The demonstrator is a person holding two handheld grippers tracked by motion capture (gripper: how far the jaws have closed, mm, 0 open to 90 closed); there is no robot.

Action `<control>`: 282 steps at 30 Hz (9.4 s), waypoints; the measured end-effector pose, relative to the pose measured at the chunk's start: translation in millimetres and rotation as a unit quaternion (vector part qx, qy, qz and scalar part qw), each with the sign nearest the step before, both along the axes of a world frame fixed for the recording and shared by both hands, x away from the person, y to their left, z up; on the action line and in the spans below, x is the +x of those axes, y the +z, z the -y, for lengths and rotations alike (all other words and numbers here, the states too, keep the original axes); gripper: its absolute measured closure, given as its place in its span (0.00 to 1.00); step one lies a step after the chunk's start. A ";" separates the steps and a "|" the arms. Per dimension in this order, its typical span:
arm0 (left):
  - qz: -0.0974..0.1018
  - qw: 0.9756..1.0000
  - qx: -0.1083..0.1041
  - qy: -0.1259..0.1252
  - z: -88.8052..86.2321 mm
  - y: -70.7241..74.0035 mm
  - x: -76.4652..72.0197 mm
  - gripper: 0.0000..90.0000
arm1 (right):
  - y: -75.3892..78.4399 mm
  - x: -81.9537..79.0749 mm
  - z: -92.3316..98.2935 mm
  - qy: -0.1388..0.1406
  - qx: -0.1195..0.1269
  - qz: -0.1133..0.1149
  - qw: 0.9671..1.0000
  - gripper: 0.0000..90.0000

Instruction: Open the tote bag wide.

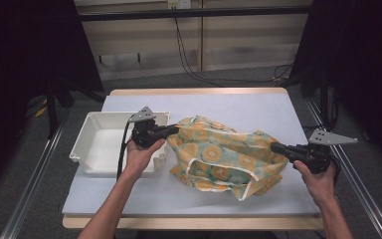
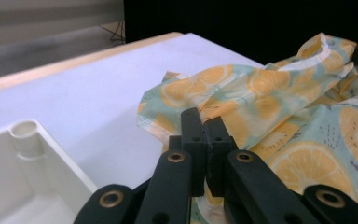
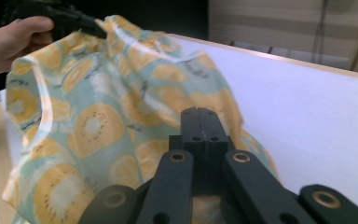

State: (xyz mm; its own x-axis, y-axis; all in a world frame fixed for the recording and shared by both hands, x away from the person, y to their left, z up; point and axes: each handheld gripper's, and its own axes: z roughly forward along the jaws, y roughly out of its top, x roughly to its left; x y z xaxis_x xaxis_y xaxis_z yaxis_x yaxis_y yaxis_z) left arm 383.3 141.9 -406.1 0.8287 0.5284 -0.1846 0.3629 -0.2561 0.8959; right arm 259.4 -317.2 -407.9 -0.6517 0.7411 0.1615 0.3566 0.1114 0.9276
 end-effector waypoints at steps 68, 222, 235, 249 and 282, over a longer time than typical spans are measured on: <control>0.050 0.965 0.030 -0.255 63.5 -10.8 -116.5 1.00 | -5.9 98.1 -24.4 -0.033 -0.025 -0.074 0.996 1.00; -0.025 0.944 0.090 -0.317 180.3 -64.5 -128.1 1.00 | -69.0 75.4 -16.0 -0.113 -0.162 -0.111 0.974 0.99; -0.035 0.949 0.095 -0.300 185.3 -76.1 -130.2 0.89 | -73.3 69.1 -6.7 -0.107 -0.122 -0.111 0.981 0.79; 0.001 0.961 0.045 -0.274 136.8 -29.5 -133.2 0.56 | -11.2 4.3 -16.1 -0.070 -0.084 -0.049 0.993 0.46; 0.031 0.978 0.084 -0.189 151.4 -46.1 -86.1 0.55 | -48.2 -81.0 -46.1 0.007 -0.116 -0.104 0.988 1.00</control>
